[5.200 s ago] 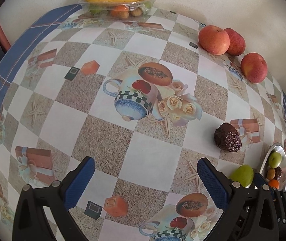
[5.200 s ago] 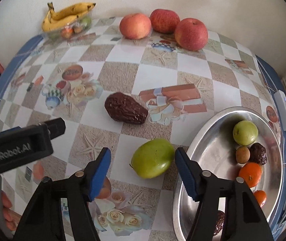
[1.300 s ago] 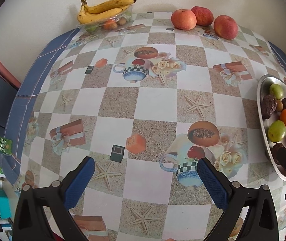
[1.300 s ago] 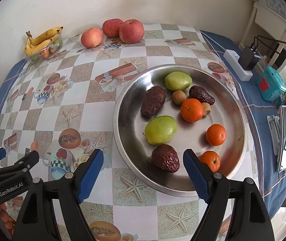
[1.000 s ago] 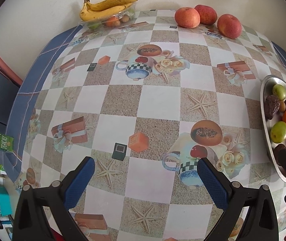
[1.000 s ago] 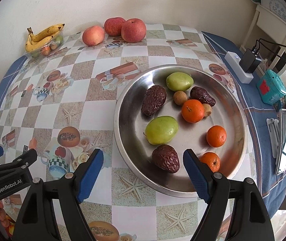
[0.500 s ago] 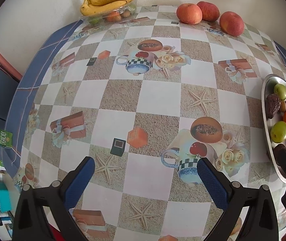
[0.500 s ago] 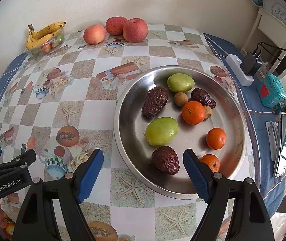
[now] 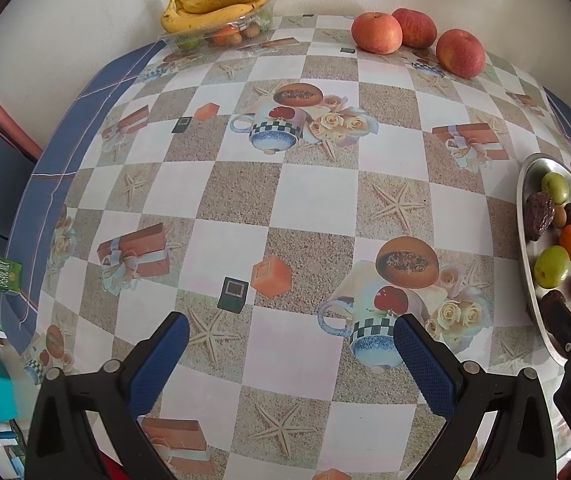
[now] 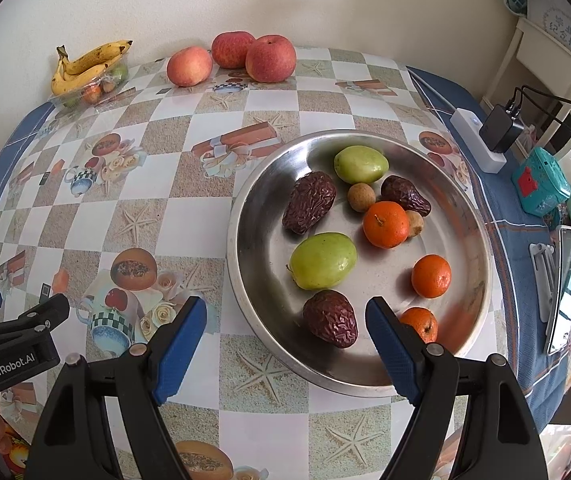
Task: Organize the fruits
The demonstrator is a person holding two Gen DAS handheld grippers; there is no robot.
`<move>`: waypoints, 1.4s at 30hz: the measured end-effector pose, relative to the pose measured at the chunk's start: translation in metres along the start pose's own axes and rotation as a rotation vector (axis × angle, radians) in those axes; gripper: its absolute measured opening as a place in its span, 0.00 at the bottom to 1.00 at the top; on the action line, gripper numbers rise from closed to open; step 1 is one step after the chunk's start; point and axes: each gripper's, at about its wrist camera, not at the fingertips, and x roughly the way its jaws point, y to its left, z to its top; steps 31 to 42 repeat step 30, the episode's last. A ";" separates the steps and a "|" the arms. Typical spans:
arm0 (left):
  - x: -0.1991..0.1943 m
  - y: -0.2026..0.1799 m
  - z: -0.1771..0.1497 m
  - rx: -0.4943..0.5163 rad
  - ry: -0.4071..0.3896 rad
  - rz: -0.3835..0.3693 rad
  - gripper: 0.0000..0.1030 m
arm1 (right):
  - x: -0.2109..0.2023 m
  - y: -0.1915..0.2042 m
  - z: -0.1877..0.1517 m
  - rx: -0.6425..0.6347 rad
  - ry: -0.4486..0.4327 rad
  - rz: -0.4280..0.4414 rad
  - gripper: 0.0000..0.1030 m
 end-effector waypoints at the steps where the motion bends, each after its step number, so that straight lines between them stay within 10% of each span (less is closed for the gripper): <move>1: 0.000 0.000 0.000 -0.001 0.000 -0.003 1.00 | 0.000 0.000 0.000 0.000 0.000 0.000 0.80; 42: 0.003 0.004 0.000 -0.023 0.014 -0.009 1.00 | 0.003 -0.001 -0.003 0.003 0.009 -0.002 0.80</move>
